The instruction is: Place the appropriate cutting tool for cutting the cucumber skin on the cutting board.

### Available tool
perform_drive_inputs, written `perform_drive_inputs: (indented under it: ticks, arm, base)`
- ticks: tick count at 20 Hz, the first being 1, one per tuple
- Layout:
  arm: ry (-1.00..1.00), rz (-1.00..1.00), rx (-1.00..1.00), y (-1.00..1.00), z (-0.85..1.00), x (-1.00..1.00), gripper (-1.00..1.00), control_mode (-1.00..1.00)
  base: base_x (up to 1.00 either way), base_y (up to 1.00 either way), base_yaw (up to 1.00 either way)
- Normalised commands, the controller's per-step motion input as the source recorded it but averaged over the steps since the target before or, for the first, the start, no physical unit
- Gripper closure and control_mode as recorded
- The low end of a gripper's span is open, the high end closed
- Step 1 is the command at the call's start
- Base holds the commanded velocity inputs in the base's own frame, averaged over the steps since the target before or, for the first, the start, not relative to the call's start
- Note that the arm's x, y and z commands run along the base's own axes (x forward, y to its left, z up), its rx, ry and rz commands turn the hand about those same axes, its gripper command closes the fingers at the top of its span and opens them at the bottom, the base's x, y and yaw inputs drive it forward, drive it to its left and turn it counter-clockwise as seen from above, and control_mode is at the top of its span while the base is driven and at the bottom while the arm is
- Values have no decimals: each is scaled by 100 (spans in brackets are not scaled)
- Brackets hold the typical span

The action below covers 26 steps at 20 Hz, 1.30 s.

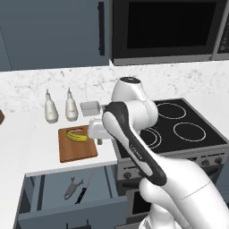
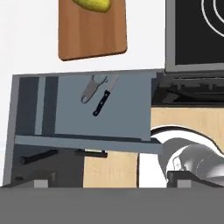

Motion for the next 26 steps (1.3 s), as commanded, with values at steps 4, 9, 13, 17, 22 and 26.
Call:
perform_drive_inputs:
  ticks: [4,9,13,17,22,26]
  arm:
    - [15,-8,1,81,-62,-29,-100,-100]
    - [11,-9,0,43,-70,0,-100,-100]
    - [10,-2,0,5,-45,0,-100,-100]
    - [16,0,-4,9,-58,0,-100,-100]
    - [4,0,-7,15,-54,13,-100,-100]
    - [0,0,-13,21,-54,6,-100,-100]
  base:
    - [0,0,0]
    - [0,0,0]
    - [0,0,0]
    - [0,0,0]
    - [0,0,0]
    - [0,0,0]
